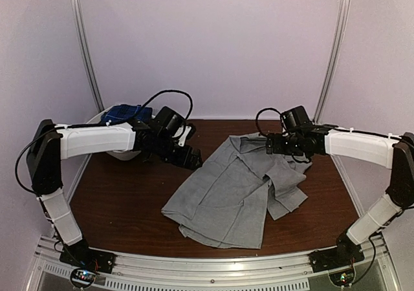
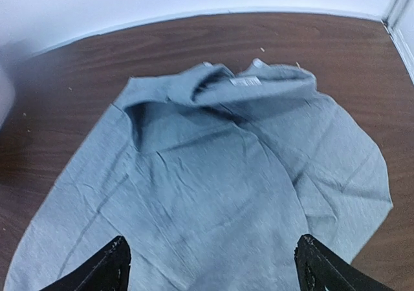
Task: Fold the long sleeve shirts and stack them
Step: Flatten out the crumpled shirt at the center of the board.
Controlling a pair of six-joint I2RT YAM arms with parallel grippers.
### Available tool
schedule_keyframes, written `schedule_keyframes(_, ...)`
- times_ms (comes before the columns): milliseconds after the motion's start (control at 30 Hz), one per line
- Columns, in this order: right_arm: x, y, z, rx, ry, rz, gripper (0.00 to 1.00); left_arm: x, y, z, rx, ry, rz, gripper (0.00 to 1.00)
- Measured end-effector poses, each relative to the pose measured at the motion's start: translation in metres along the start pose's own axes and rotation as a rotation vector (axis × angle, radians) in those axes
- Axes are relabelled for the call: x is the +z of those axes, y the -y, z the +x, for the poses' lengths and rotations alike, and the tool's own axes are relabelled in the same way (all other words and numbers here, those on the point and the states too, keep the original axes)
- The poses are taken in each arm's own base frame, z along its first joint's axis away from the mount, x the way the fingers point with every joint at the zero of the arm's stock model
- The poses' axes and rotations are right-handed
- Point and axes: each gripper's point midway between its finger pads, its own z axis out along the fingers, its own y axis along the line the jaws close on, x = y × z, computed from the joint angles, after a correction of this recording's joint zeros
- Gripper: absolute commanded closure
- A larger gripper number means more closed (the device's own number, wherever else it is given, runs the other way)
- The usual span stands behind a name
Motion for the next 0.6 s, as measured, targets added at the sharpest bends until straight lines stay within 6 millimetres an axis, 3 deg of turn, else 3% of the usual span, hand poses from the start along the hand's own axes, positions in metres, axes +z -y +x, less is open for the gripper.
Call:
schedule_keyframes(200, -0.011, 0.050, 0.083, 0.055, -0.105, 0.101, 0.12, 0.053, -0.023, 0.000, 0.020, -0.077, -0.046, 0.11)
schedule_keyframes(433, -0.016, 0.076, 0.110, 0.135, -0.104, 0.146, 0.15, 0.081, -0.033, 0.016, 0.044, -0.143, -0.064, 0.11)
schedule_keyframes(600, -0.001, 0.085, 0.120, 0.197, -0.129, 0.140, 0.28, 0.090, -0.035, 0.027, 0.045, -0.176, -0.061, 0.17)
